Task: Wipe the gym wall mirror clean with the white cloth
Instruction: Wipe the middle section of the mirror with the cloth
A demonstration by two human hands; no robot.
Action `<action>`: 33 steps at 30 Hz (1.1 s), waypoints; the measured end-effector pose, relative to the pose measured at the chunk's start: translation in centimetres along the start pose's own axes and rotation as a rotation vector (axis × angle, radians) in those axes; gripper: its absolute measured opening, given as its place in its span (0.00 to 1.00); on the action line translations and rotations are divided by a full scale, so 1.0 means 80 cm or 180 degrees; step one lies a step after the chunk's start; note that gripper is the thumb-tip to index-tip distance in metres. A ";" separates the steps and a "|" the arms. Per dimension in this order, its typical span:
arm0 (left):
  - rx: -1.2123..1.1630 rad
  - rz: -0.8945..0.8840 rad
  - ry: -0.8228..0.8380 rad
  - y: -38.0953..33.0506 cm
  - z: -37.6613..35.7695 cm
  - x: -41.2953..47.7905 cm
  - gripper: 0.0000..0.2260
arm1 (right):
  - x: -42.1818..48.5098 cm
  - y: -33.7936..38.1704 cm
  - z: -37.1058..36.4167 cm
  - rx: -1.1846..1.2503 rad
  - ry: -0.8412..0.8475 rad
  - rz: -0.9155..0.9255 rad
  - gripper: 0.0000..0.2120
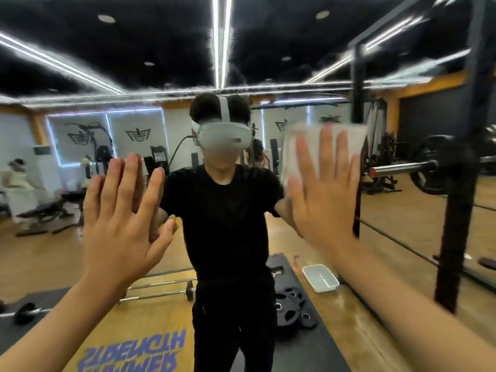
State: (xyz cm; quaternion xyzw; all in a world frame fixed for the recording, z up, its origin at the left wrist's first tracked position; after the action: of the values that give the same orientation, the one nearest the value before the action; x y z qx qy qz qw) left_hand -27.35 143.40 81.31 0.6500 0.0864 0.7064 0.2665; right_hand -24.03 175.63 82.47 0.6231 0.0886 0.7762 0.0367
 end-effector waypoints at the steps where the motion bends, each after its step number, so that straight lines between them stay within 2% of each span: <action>1: 0.0005 -0.0009 0.0002 0.000 0.000 0.001 0.33 | -0.047 -0.004 -0.010 -0.0025 0.0147 0.0101 0.29; 4: -0.0002 -0.0015 0.0023 0.000 0.002 0.001 0.33 | -0.143 -0.033 -0.025 -0.0253 0.0566 0.0612 0.28; 7: -0.0065 -0.0013 0.0041 -0.002 0.004 0.000 0.33 | -0.108 -0.060 -0.013 -0.0332 0.0567 0.0925 0.27; 13: -0.0083 -0.0083 -0.0082 -0.003 0.001 0.004 0.33 | 0.094 -0.067 0.031 -0.0183 -0.0055 0.0040 0.29; 15: -0.0070 -0.0093 -0.0093 -0.002 0.001 0.004 0.33 | 0.089 -0.061 0.029 -0.0124 -0.0114 -0.0172 0.29; 18: -0.0135 -0.0083 -0.0091 -0.002 0.003 0.002 0.33 | -0.011 -0.057 0.006 -0.0057 -0.0043 -0.0428 0.28; 22: -0.0218 -0.0065 -0.0027 -0.002 0.000 0.001 0.33 | -0.150 -0.090 -0.017 -0.0387 0.0631 0.0292 0.28; 25: -0.0259 0.0001 0.0015 0.000 -0.003 -0.001 0.34 | -0.098 -0.117 0.000 -0.0377 0.0593 0.0678 0.28; 30: -0.0266 0.0028 0.0014 -0.001 -0.005 0.000 0.34 | 0.100 -0.122 0.044 -0.0241 -0.0100 -0.0239 0.29; 33: -0.0232 -0.0033 -0.0062 -0.001 -0.001 0.000 0.33 | 0.082 -0.118 0.036 -0.0197 -0.0201 -0.0501 0.28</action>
State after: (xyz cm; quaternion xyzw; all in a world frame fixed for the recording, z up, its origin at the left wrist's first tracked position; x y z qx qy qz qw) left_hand -27.42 143.54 81.27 0.6462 0.0613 0.7014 0.2945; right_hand -23.17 186.23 87.67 0.6369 0.1121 0.7533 0.1197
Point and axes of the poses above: each hand's wrist, its own x-axis towards the middle knuckle, its own z-axis out of the back of the hand, y = z × x, the point moved 4 cm from there along x, towards the middle knuckle, and after that the axes turned 8 degrees about -z, right-handed, at the moved point
